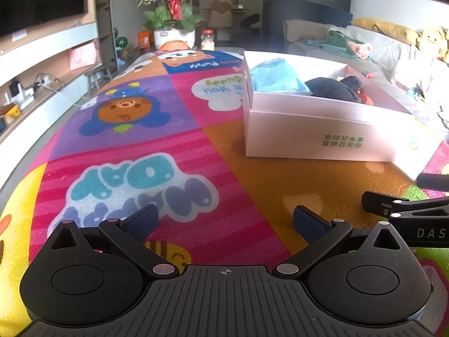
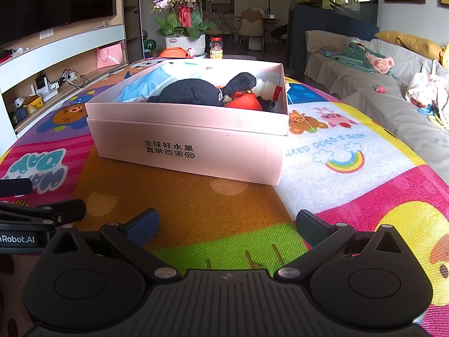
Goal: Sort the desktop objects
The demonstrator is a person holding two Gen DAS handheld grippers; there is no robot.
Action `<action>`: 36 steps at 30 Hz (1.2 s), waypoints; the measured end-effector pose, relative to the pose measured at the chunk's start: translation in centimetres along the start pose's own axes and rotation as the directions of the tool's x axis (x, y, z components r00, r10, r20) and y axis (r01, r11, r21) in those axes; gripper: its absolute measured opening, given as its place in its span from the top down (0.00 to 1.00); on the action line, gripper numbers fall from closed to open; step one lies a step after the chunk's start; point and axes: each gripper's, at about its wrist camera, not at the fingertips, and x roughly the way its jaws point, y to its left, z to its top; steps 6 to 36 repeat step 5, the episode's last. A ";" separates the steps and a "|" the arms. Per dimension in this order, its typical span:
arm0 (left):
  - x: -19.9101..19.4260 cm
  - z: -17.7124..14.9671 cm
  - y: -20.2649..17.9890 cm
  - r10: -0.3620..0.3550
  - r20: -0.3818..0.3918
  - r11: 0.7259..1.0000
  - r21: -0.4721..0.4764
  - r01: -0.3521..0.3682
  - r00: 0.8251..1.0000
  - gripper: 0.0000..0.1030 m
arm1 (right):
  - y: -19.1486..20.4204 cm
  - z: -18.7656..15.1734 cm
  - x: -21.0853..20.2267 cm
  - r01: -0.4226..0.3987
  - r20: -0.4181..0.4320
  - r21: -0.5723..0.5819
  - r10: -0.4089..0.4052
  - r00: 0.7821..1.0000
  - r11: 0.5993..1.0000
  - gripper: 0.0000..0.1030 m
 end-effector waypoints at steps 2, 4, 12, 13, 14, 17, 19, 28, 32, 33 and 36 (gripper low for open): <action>0.0 0.0 0.1 0.000 -0.001 1.000 0.001 0.000 1.000 0.00 | 0.0 0.0 0.0 0.000 0.000 0.000 0.000 1.000 1.000 0.00; 0.0 0.0 0.1 -0.004 -0.003 1.000 0.004 0.004 1.000 0.00 | 0.0 0.0 0.0 0.000 0.000 0.000 0.000 1.000 1.000 0.00; 0.0 0.0 0.1 -0.005 -0.005 1.000 0.005 0.005 1.000 0.00 | 0.0 0.0 0.0 0.000 0.000 0.000 0.000 1.000 1.000 0.00; 0.0 0.0 0.1 -0.005 -0.005 1.000 0.005 0.005 1.000 0.00 | 0.0 0.0 0.0 0.000 0.000 0.000 0.000 1.000 1.000 0.00; 0.0 0.0 0.1 -0.005 -0.005 1.000 0.005 0.005 1.000 0.00 | 0.0 0.0 0.0 0.000 0.000 0.000 0.000 1.000 1.000 0.00; 0.0 0.0 0.1 -0.005 -0.005 1.000 0.005 0.005 1.000 0.00 | 0.0 0.0 0.0 0.000 0.000 0.000 0.000 1.000 1.000 0.00; 0.0 0.0 0.1 -0.005 -0.005 1.000 0.005 0.005 1.000 0.00 | 0.0 0.0 0.0 0.000 0.000 0.000 0.000 1.000 1.000 0.00; 0.0 0.0 0.1 -0.005 -0.005 1.000 0.005 0.005 1.000 0.00 | 0.0 0.0 0.0 0.000 0.000 0.000 0.000 1.000 1.000 0.00; 0.0 0.0 0.1 -0.005 -0.005 1.000 0.005 0.005 1.000 0.00 | 0.0 0.0 0.0 0.000 0.000 0.000 0.000 1.000 1.000 0.00; 0.0 0.0 0.1 -0.005 -0.005 1.000 0.005 0.005 1.000 0.00 | 0.0 0.0 0.0 0.000 0.000 0.000 0.000 1.000 1.000 0.00; 0.0 0.0 0.1 -0.005 -0.005 1.000 0.005 0.005 1.000 0.00 | 0.0 0.0 0.0 0.000 0.000 0.000 0.000 1.000 1.000 0.00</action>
